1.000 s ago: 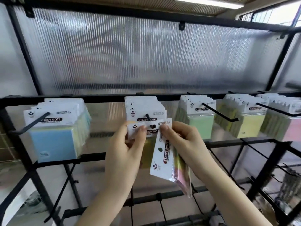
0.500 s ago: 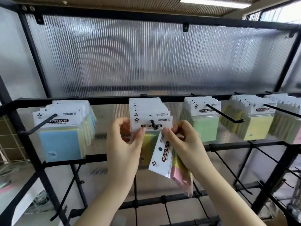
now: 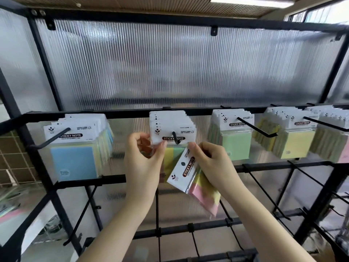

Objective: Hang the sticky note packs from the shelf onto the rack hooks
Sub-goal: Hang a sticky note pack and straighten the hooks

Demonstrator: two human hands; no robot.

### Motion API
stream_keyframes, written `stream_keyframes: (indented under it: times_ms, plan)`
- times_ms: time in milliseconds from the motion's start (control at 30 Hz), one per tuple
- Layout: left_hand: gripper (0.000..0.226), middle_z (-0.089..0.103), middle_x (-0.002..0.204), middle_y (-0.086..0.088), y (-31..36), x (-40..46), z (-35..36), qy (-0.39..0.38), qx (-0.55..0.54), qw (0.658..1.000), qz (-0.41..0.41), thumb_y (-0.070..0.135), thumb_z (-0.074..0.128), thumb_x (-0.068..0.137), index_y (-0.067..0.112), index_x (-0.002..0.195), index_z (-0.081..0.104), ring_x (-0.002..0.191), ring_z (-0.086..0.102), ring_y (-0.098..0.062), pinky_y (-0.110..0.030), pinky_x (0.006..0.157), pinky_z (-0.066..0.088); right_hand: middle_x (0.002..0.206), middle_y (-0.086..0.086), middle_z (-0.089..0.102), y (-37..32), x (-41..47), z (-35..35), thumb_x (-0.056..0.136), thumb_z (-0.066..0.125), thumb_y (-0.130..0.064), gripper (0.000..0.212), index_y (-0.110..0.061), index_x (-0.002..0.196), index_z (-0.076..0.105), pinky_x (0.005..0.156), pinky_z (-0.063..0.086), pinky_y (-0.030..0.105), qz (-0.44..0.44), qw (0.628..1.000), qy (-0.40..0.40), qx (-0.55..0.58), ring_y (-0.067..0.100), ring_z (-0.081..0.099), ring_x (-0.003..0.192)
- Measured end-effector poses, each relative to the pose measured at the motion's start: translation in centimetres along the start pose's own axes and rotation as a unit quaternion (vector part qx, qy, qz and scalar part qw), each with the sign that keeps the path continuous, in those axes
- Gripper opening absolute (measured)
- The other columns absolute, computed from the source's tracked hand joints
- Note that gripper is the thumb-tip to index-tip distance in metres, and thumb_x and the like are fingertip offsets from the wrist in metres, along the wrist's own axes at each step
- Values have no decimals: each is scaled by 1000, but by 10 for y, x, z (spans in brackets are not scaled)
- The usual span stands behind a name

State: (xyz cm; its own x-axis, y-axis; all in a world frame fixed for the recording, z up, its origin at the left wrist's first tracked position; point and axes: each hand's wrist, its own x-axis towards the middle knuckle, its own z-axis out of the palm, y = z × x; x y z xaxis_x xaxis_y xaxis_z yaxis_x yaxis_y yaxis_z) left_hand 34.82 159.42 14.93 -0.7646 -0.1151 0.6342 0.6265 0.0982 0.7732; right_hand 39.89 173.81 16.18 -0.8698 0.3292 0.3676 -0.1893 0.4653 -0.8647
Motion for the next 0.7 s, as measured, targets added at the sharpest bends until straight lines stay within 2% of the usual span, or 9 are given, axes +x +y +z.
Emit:
stream_keyframes:
  times_ms: [100, 200, 300, 400, 500, 567, 600, 633, 700]
  plan:
    - [23, 51, 84, 9, 6, -13, -7, 30, -14, 999, 24, 26, 67, 85, 26, 96, 48, 75, 50, 2, -9, 72, 41, 62, 8, 65, 2, -13, -3, 97, 49, -33, 44, 6, 79, 58, 47, 36, 22, -16, 999, 25, 46, 13, 54, 54]
    - [10, 50, 75, 11, 19, -31, -18, 19, -22, 997, 74, 36, 56, 94, 31, 90, 48, 65, 47, -3, -11, 63, 40, 58, 0, 55, -1, -28, -6, 98, 47, -32, 39, -3, 73, 56, 45, 33, 18, -45, 989, 97, 107, 8, 47, 53]
    - [24, 55, 71, 11, 31, -48, -26, -42, -9, 994, 102, 44, 45, 94, 25, 83, 55, 61, 50, 0, -6, 58, 37, 55, -7, 44, -9, -39, -7, 93, 44, -37, 45, 0, 69, 47, 44, 27, 15, -82, 980, 141, 116, 3, 37, 51]
    - [40, 66, 77, 10, 45, -58, -28, -120, -41, 991, 48, 65, 47, 85, 28, 85, 63, 69, 60, -3, -7, 60, 42, 53, -11, 40, -19, -47, -4, 95, 43, -33, 40, -6, 66, 43, 44, 26, 13, -110, 978, 149, 98, 2, 33, 49]
    - [28, 70, 79, 10, 49, -55, -28, -144, -51, 988, 26, 56, 57, 81, 31, 92, 65, 72, 65, -8, -17, 63, 50, 55, -13, 42, -26, -52, 2, 96, 41, -31, 34, -16, 66, 41, 46, 28, 12, -137, 973, 154, 105, 1, 34, 50]
    - [27, 71, 81, 5, 49, -48, -30, -131, -79, 988, 9, 51, 59, 81, 28, 92, 67, 74, 68, -13, -27, 66, 54, 61, -12, 47, -29, -53, 4, 98, 41, -31, 31, -14, 72, 45, 50, 34, 13, -148, 973, 140, 112, 1, 42, 54]
    - [26, 72, 81, 3, 47, -45, -31, -124, -90, 988, 3, 51, 60, 81, 28, 91, 67, 74, 68, -16, -30, 65, 54, 64, -9, 52, -29, -53, 5, 98, 44, -33, 28, -14, 77, 49, 54, 40, 16, -153, 973, 128, 114, 2, 49, 58]
    - [26, 71, 79, 0, 46, -41, -32, -121, -96, 988, 0, 51, 60, 82, 28, 90, 67, 73, 67, -19, -33, 64, 54, 69, -5, 57, -31, -52, 5, 95, 47, -35, 24, -16, 82, 52, 59, 48, 25, -153, 975, 114, 116, 6, 55, 62]
    - [30, 69, 78, -10, 42, -35, -33, -114, -93, 989, -3, 52, 60, 82, 23, 88, 66, 72, 64, -32, -39, 59, 54, 75, 6, 61, -33, -50, 6, 89, 55, -36, 14, -23, 87, 55, 68, 54, 48, -146, 977, 96, 119, 27, 60, 71]
